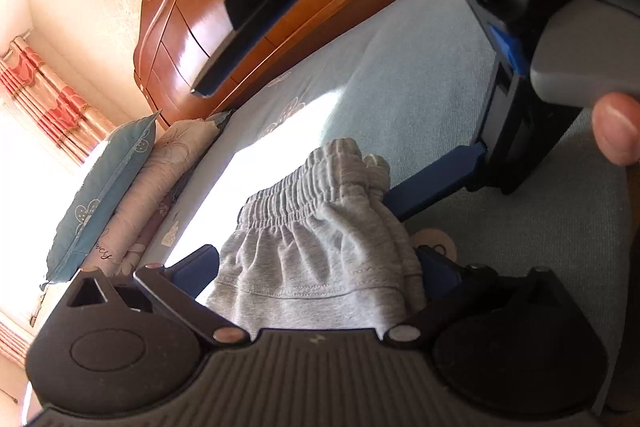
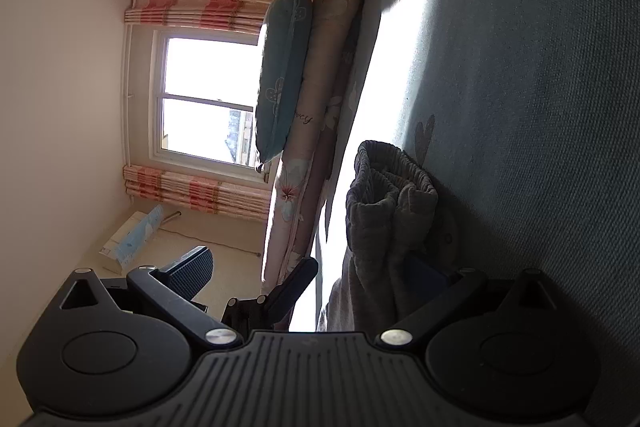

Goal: Fold clothes
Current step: 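Close the right gripper on the gathered elastic waistband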

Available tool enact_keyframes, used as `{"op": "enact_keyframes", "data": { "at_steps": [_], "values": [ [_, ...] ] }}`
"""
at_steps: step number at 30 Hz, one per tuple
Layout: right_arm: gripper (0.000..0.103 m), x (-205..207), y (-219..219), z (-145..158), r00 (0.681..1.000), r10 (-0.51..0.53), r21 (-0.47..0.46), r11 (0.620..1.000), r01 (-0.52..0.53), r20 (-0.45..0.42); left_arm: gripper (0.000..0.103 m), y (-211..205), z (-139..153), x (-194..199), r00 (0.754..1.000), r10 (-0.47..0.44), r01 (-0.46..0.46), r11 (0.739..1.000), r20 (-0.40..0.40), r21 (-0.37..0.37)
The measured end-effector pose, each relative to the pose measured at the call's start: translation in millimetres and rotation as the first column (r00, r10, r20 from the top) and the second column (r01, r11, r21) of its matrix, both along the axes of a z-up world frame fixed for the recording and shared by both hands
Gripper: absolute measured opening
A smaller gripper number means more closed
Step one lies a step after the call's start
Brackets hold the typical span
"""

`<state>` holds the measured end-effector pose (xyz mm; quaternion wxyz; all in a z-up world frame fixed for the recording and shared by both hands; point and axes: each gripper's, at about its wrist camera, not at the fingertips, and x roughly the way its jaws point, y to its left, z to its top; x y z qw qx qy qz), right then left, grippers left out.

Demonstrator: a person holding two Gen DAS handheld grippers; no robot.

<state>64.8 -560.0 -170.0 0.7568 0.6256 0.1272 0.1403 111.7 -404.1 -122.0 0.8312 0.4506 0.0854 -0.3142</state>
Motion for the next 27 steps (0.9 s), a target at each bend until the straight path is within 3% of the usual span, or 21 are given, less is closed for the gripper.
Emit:
{"op": "enact_keyframes", "data": {
  "at_steps": [10,16,21,24,27],
  "values": [
    [0.103,6,5,6,0.999,-0.011,-0.020,1.000,0.010,-0.046,0.103,27,35,8,0.997,0.079,-0.081,0.985,-0.022,-0.152],
    [0.103,44,6,10,0.992,0.025,0.065,0.998,-0.017,-0.126,0.103,38,51,12,0.993,0.109,-0.117,0.973,-0.052,-0.198],
    [0.101,95,11,6,0.970,0.122,0.051,0.992,-0.114,-0.208,0.102,55,58,19,0.985,0.084,-0.111,0.977,-0.154,-0.180],
    [0.100,94,11,5,0.965,0.174,0.017,0.985,-0.174,-0.194,0.102,80,63,17,0.966,0.041,-0.086,0.982,-0.254,-0.169],
    [0.090,87,3,-4,0.966,0.182,0.066,0.983,-0.172,-0.183,0.102,112,66,12,0.942,0.042,-0.112,0.974,-0.334,-0.195]
  ]
}}
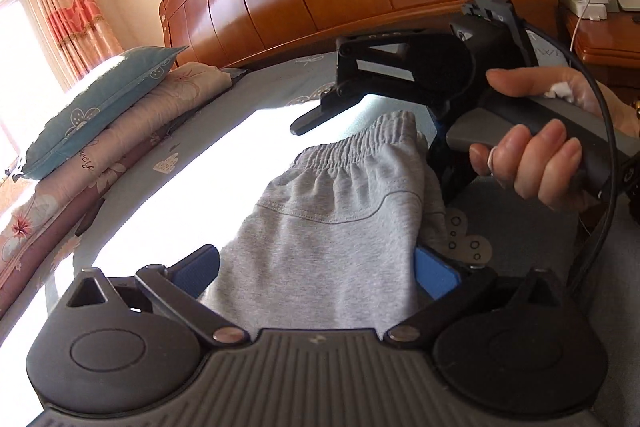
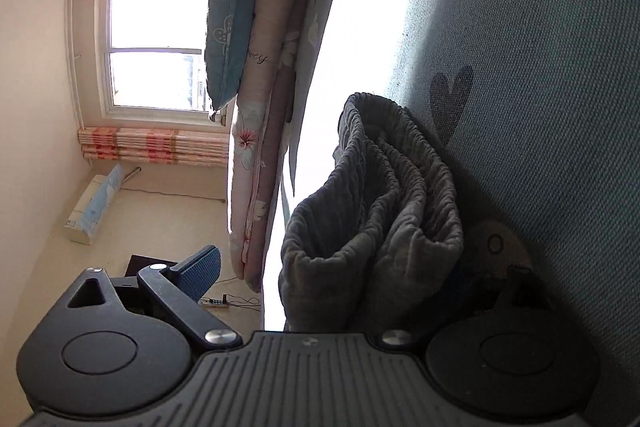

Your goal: Fold clothes

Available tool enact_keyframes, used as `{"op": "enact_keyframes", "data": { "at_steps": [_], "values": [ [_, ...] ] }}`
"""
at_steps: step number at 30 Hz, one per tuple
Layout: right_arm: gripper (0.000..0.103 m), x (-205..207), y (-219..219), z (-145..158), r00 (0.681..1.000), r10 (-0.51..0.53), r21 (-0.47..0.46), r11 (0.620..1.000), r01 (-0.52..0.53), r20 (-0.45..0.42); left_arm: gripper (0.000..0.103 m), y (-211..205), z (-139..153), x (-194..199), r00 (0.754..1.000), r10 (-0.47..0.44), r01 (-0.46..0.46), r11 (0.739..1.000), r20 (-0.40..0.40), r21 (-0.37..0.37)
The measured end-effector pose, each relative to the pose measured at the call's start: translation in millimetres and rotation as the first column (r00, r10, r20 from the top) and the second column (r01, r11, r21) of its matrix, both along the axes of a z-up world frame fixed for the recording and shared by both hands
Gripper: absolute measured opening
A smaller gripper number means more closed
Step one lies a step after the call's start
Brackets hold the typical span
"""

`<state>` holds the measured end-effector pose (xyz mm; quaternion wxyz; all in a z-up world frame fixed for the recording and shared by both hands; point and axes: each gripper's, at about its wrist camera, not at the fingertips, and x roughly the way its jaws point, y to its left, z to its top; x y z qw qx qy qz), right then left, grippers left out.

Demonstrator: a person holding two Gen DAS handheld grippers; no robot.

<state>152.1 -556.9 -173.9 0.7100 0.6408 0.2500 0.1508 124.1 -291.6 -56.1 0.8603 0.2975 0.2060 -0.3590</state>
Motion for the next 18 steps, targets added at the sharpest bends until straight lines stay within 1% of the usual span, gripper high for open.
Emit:
{"op": "enact_keyframes", "data": {
  "at_steps": [1,2,5,6,8,9,10,11,12,13,14,16,17,18],
  "values": [
    [0.089,-3,-1,-2,1.000,-0.002,0.007,1.000,0.002,0.003,0.102,12,1,1,0.999,0.023,-0.024,1.000,-0.039,-0.019],
    [0.086,-5,0,-3,1.000,0.004,-0.006,1.000,-0.004,0.009,0.102,26,3,3,0.995,0.059,-0.062,0.997,-0.078,-0.037],
    [0.075,-9,6,-1,0.999,0.032,-0.093,0.995,-0.031,0.016,0.102,61,9,9,0.975,0.167,-0.180,0.980,-0.147,-0.082],
    [0.073,-10,8,0,0.999,0.033,-0.112,0.993,-0.031,0.015,0.102,73,11,13,0.963,0.199,-0.219,0.971,-0.181,-0.098],
    [0.072,-11,11,2,0.999,0.032,-0.137,0.990,-0.029,0.013,0.102,95,17,24,0.929,0.259,-0.300,0.945,-0.266,-0.130],
    [0.067,-11,12,3,1.000,0.031,-0.158,0.987,-0.030,0.002,0.102,107,20,30,0.908,0.285,-0.341,0.929,-0.308,-0.143],
    [0.063,-11,15,5,0.999,0.029,-0.201,0.979,-0.033,-0.022,0.102,117,22,35,0.881,0.312,-0.385,0.910,-0.356,-0.154],
    [0.053,-10,18,7,0.998,0.030,-0.249,0.968,-0.041,-0.046,0.102,127,23,39,0.846,0.341,-0.435,0.886,-0.409,-0.162],
    [0.039,-10,22,9,0.997,0.027,-0.304,0.951,-0.048,-0.075,0.102,137,24,43,0.806,0.367,-0.487,0.857,-0.464,-0.169],
    [0.030,-10,26,10,0.994,0.018,-0.364,0.930,-0.057,-0.109,0.102,148,24,48,0.765,0.386,-0.536,0.825,-0.516,-0.178],
    [0.019,-11,29,10,0.992,0.011,-0.396,0.916,-0.059,-0.123,0.102,160,25,53,0.727,0.396,-0.578,0.794,-0.561,-0.188],
    [0.019,-13,32,12,0.992,0.002,-0.420,0.906,-0.056,-0.128,0.102,180,28,59,0.674,0.398,-0.634,0.744,-0.622,-0.211],
    [0.019,-13,33,14,0.991,-0.002,-0.431,0.901,-0.056,-0.134,0.102,191,31,59,0.655,0.403,-0.660,0.717,-0.639,-0.224],
    [0.020,-13,35,18,0.990,-0.007,-0.448,0.892,-0.057,-0.140,0.102,201,35,59,0.648,0.416,-0.677,0.699,-0.638,-0.232]
  ]
}}
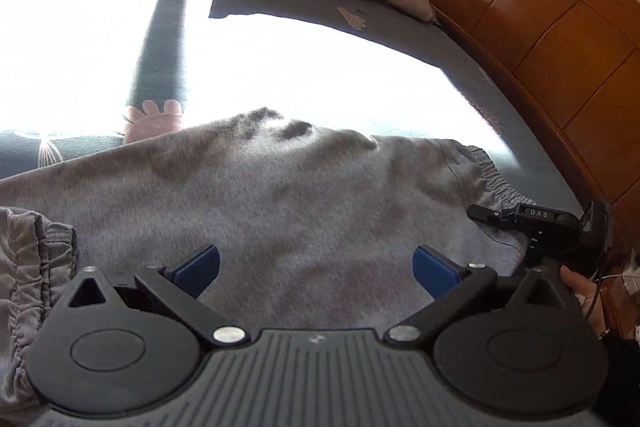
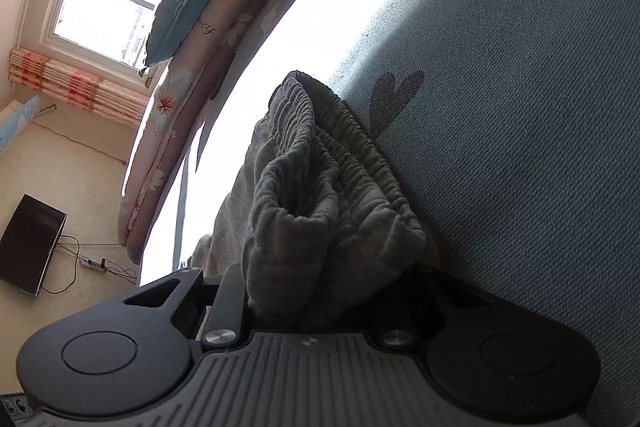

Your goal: Fold clothes

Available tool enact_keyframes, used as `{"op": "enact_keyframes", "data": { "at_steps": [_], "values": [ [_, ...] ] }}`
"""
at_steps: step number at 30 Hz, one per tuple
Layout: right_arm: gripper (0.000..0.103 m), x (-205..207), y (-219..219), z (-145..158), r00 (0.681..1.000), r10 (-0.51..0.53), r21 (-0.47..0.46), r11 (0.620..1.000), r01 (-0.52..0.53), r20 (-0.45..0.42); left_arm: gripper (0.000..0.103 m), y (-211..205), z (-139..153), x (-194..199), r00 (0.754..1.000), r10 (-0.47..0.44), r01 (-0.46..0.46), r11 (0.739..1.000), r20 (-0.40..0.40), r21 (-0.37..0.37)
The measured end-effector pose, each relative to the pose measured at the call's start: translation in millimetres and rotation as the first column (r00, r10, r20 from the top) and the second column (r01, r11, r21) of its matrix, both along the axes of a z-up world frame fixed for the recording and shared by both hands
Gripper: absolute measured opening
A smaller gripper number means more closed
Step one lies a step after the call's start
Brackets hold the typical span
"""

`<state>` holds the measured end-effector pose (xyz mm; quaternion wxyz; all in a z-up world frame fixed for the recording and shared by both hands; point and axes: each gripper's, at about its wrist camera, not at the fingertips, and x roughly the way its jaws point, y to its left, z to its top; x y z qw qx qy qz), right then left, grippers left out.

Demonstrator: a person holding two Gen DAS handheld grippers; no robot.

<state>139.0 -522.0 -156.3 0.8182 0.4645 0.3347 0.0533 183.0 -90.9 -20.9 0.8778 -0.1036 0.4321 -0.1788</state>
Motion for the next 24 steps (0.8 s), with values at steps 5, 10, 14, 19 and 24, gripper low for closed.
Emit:
{"op": "enact_keyframes", "data": {
  "at_steps": [5,10,14,19,24],
  "values": [
    [0.021,4,19,32,1.000,0.008,-0.167,0.986,-0.008,0.002,0.102,42,18,-7,0.997,0.074,-0.076,0.996,0.037,0.055],
    [0.021,-1,48,85,0.996,0.046,-0.308,0.951,-0.022,0.073,0.102,89,23,-12,0.989,0.150,-0.151,0.986,0.019,0.068],
    [0.021,-1,75,120,0.991,0.095,-0.416,0.908,-0.046,0.096,0.102,123,21,-18,0.978,0.207,-0.206,0.976,-0.007,0.075],
    [0.021,-2,115,157,0.976,0.166,-0.486,0.871,-0.079,0.138,0.102,149,16,-24,0.967,0.253,-0.251,0.967,-0.035,0.051],
    [0.021,-2,165,188,0.949,0.269,-0.565,0.814,-0.134,0.163,0.102,165,10,-26,0.961,0.271,-0.269,0.962,-0.051,0.042]
  ]
}}
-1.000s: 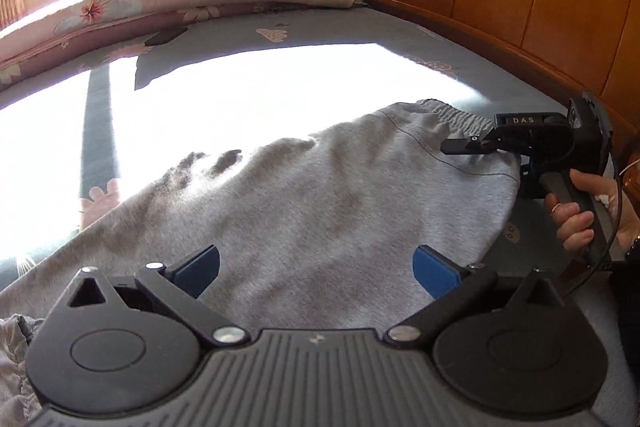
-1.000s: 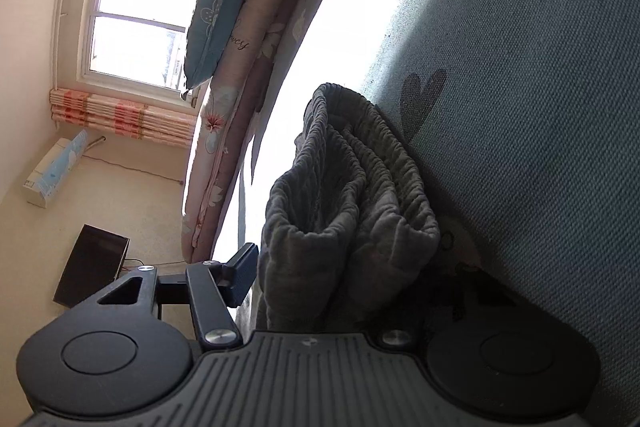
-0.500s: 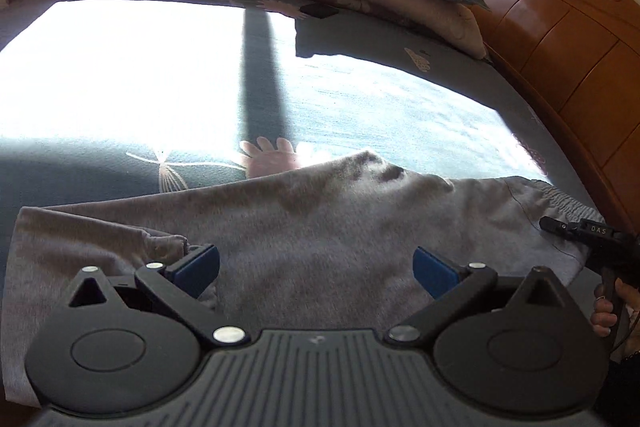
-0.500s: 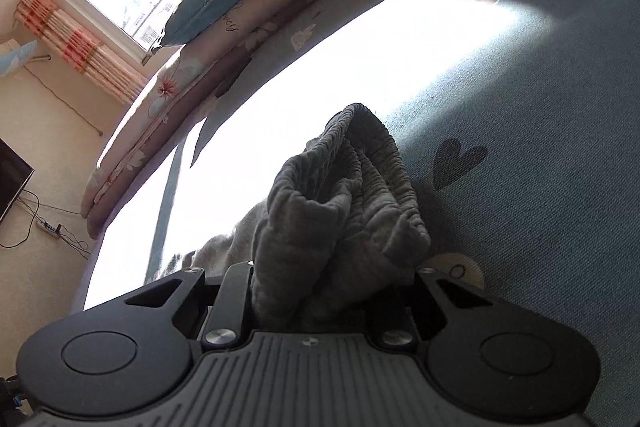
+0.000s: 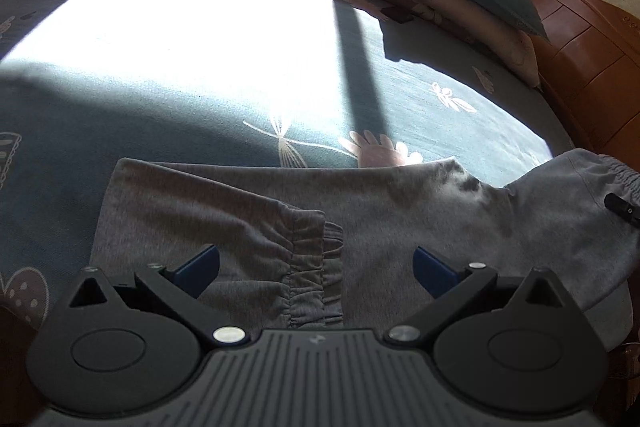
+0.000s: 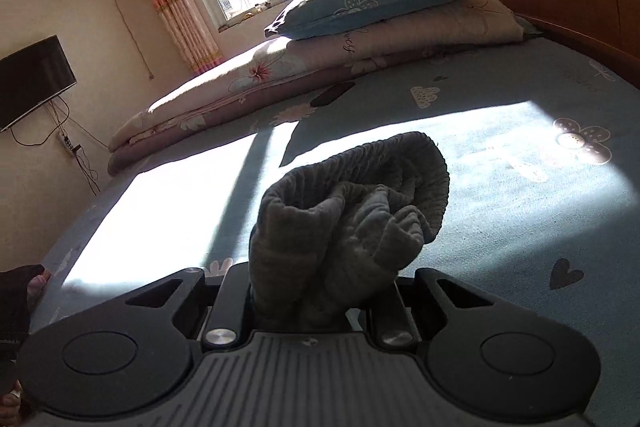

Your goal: Fold clothes

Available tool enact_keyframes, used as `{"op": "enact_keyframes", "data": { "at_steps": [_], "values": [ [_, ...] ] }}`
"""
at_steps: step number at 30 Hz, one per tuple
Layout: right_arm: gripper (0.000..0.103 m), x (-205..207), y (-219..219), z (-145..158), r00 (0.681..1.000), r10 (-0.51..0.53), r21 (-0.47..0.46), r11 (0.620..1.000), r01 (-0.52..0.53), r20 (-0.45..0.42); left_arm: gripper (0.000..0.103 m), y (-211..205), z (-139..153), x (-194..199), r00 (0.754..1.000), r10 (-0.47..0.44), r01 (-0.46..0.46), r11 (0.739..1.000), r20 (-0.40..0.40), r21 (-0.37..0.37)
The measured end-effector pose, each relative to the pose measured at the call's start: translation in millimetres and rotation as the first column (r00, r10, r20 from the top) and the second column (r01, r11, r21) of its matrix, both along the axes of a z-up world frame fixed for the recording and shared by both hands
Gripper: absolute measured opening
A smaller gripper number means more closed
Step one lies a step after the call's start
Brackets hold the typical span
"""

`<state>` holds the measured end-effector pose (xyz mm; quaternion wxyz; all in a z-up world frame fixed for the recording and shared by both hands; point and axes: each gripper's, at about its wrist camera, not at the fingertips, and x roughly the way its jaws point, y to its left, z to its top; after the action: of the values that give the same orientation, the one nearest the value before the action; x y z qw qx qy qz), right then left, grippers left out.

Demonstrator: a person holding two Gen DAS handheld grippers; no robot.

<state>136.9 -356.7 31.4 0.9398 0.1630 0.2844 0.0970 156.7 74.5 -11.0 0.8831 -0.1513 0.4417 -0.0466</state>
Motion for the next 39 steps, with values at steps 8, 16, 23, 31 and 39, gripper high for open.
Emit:
{"op": "enact_keyframes", "data": {
  "at_steps": [8,16,23,31,39],
  "values": [
    [0.021,8,90,27,0.989,0.142,-0.136,0.981,-0.136,0.030,0.102,22,0,-9,1.000,0.013,-0.013,1.000,0.015,0.019],
    [0.021,24,165,30,0.968,0.250,-0.222,0.946,-0.237,0.032,0.102,48,4,-25,0.998,0.049,-0.048,0.999,0.044,-0.013],
    [0.021,26,224,34,0.943,0.330,-0.327,0.896,-0.299,0.045,0.102,67,3,-34,0.995,0.080,-0.077,0.996,0.055,-0.054],
    [0.021,17,283,26,0.892,0.450,-0.442,0.811,-0.383,0.052,0.102,92,-1,-46,0.988,0.141,-0.135,0.986,0.056,-0.098],
    [0.021,11,339,0,0.832,0.554,-0.522,0.712,-0.469,0.007,0.102,120,-11,-55,0.978,0.203,-0.193,0.962,0.037,-0.192]
  ]
}}
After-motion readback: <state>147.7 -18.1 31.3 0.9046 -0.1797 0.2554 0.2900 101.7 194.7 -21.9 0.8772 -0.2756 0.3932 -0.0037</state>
